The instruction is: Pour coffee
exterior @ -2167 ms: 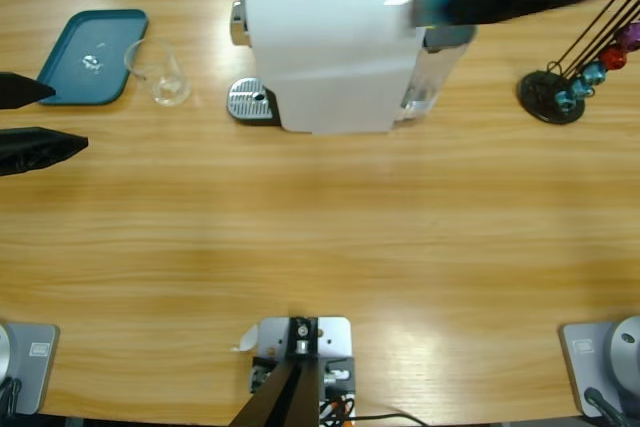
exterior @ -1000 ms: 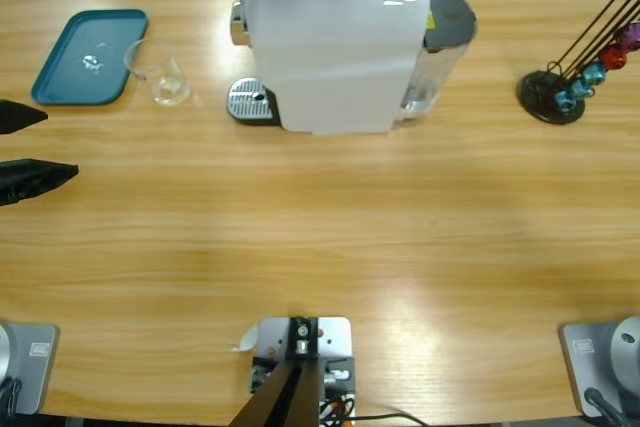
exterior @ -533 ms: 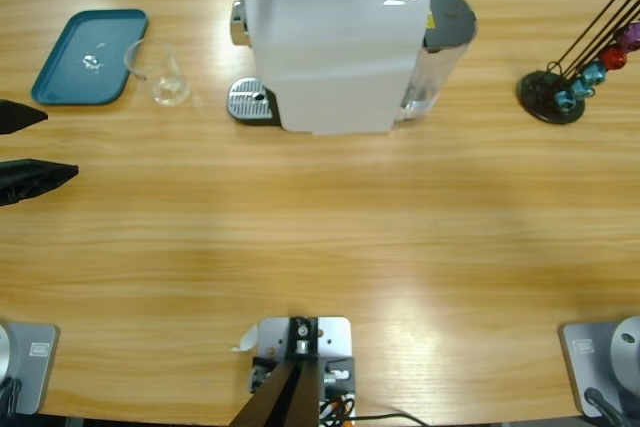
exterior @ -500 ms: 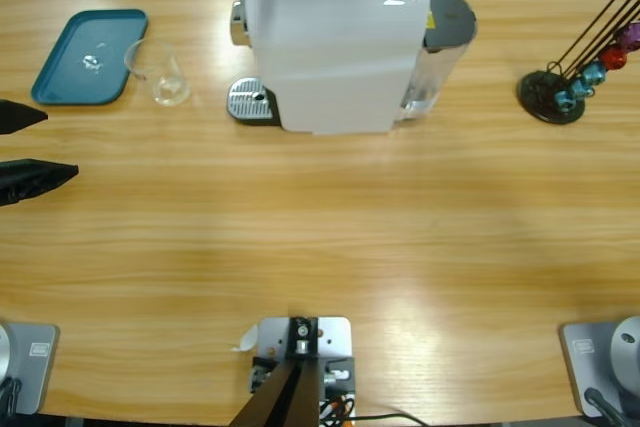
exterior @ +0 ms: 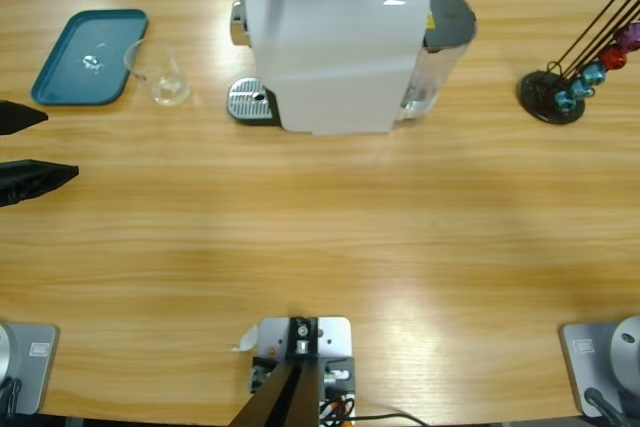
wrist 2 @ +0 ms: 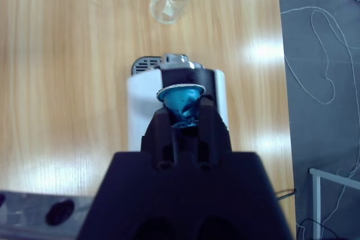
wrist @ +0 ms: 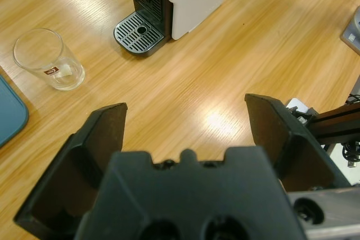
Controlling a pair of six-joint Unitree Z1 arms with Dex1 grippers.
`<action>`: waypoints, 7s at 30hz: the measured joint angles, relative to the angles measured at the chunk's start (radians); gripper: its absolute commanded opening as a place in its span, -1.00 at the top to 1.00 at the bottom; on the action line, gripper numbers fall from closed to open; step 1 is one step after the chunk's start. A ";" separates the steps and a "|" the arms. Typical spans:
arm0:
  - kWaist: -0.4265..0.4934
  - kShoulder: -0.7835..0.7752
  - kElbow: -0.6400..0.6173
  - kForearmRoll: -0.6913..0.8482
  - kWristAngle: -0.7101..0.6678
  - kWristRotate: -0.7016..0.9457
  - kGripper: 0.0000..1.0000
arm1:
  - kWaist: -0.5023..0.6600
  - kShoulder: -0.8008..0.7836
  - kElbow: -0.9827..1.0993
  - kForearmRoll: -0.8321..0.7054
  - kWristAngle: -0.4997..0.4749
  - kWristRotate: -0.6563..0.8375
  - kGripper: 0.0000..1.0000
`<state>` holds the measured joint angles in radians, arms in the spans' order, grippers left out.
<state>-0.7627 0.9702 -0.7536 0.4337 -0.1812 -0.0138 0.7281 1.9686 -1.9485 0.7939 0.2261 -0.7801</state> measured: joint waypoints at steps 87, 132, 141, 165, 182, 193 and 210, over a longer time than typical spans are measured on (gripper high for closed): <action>0.000 0.001 0.025 -0.032 0.000 -0.015 -0.87 | 0.410 -0.237 0.450 -0.400 -1.212 0.824 1.00; 0.000 0.001 0.038 -0.034 -0.025 -0.031 -0.99 | 0.442 -0.041 0.399 -0.589 -1.130 0.815 1.00; 0.000 0.001 0.038 -0.034 -0.025 -0.049 -0.99 | 0.459 0.000 0.416 -0.628 -1.102 0.829 1.00; 0.000 -0.035 0.038 0.005 -0.025 -0.064 -0.99 | 0.459 0.008 0.492 -0.734 -1.080 0.879 1.00; 0.000 -0.037 0.038 0.030 -0.025 -0.064 -0.99 | 0.455 0.055 0.503 -0.792 -1.042 0.926 1.00; -0.001 -0.037 0.038 0.032 -0.025 -0.080 -0.99 | 0.439 -0.003 0.565 -0.805 -1.037 0.932 0.60; 0.006 0.002 0.152 -0.277 0.262 -0.101 -1.00 | 0.378 -0.680 0.802 -0.236 -0.509 1.049 -1.00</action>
<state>-0.7564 0.9726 -0.6012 0.1567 0.0806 -0.1146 1.1062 1.2884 -1.1463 0.5581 -0.2833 0.2686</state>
